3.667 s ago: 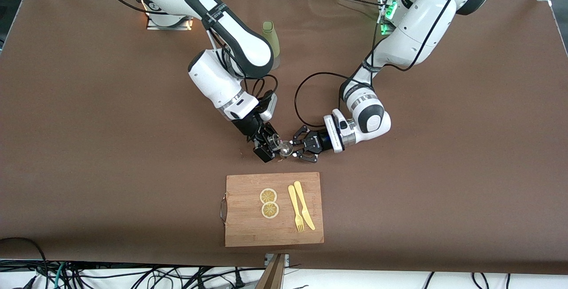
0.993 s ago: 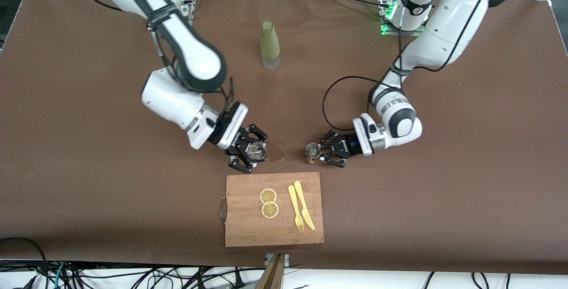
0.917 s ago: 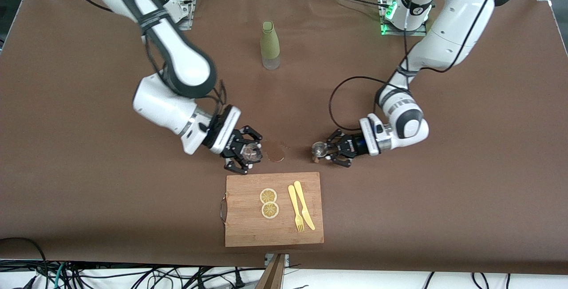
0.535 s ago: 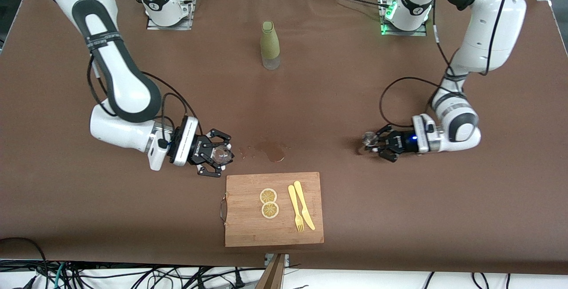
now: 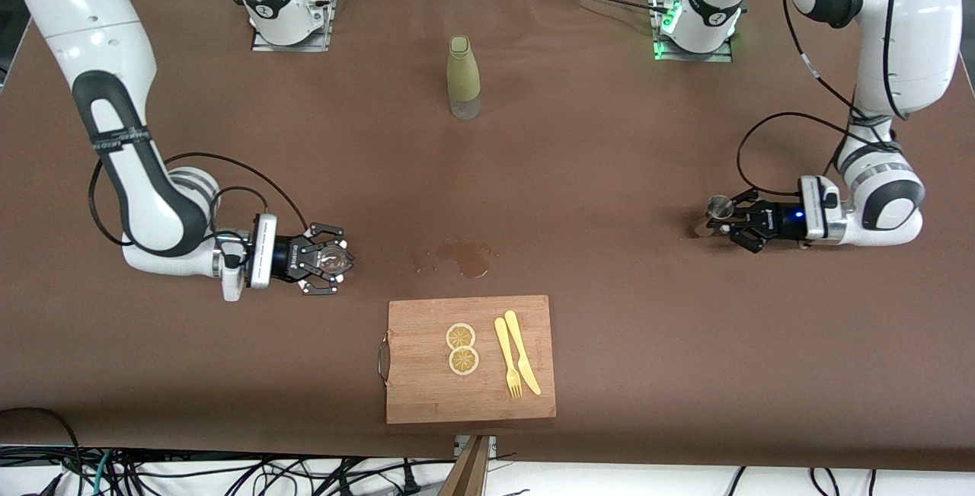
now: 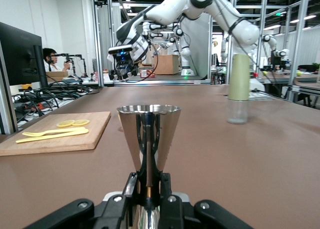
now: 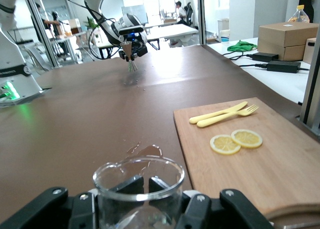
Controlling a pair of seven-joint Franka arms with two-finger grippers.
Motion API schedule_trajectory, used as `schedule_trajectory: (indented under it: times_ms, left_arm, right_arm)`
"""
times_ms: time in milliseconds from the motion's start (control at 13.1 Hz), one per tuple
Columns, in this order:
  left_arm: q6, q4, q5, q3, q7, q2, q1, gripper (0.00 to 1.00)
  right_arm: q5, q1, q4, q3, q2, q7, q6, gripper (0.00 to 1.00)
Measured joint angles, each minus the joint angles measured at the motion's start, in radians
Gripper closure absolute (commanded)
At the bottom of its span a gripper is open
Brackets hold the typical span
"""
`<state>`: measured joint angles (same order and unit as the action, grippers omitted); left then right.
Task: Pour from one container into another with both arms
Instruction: 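Carry the glass cup back with the right gripper while the left gripper returns the jigger, then lower the glass cup and jigger onto the table and open both grippers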
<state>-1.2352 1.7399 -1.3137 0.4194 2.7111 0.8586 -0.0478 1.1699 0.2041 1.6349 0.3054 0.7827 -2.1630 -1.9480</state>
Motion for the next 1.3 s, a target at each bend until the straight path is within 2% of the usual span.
schedule_trajectory:
  times_ms: [153, 458, 764, 840, 917, 993, 1069, 1146, 1222, 1299]
  left_arm:
    - [0.035, -0.037, 0.047, 0.005, 0.017, 0.038, -0.044, 1.0]
    - [0.124, -0.086, 0.056, 0.007, 0.04, 0.138, -0.088, 1.0]
    - [0.172, -0.149, 0.056, 0.022, 0.043, 0.187, -0.11, 1.0]
    - [0.173, -0.152, 0.056, 0.024, 0.045, 0.191, -0.112, 1.0]
    - [0.173, -0.154, 0.056, 0.024, 0.047, 0.197, -0.112, 1.0]
    - [0.173, -0.157, 0.056, 0.024, 0.048, 0.205, -0.112, 1.0]
    - [0.173, -0.162, 0.056, 0.024, 0.049, 0.212, -0.112, 1.0]
    - [0.173, -0.164, 0.056, 0.024, 0.052, 0.217, -0.112, 1.0]
    - [0.171, -0.166, 0.056, 0.024, 0.055, 0.221, -0.112, 1.0]
    - [0.165, -0.168, 0.056, 0.024, 0.056, 0.225, -0.112, 1.0]
  right_arm:
    - [-0.003, 0.039, 0.001, -0.026, 0.049, -0.063, 0.094, 1.0]
    - [-0.051, 0.075, 0.003, -0.129, 0.101, -0.158, 0.249, 1.0]
    - [-0.122, 0.133, 0.009, -0.148, 0.2, -0.276, 0.283, 1.0]
    - [-0.132, 0.151, 0.009, -0.145, 0.206, -0.288, 0.303, 0.96]
    - [-0.146, 0.165, 0.009, -0.145, 0.207, -0.29, 0.313, 0.8]
    - [-0.155, 0.175, 0.009, -0.145, 0.207, -0.29, 0.319, 0.43]
    - [-0.158, 0.179, 0.009, -0.145, 0.207, -0.291, 0.321, 0.41]
    - [-0.16, 0.18, 0.009, -0.145, 0.207, -0.291, 0.322, 0.06]
    - [-0.161, 0.179, 0.011, -0.145, 0.208, -0.291, 0.322, 0.0]
    - [-0.162, 0.179, 0.011, -0.145, 0.21, -0.291, 0.322, 0.0]
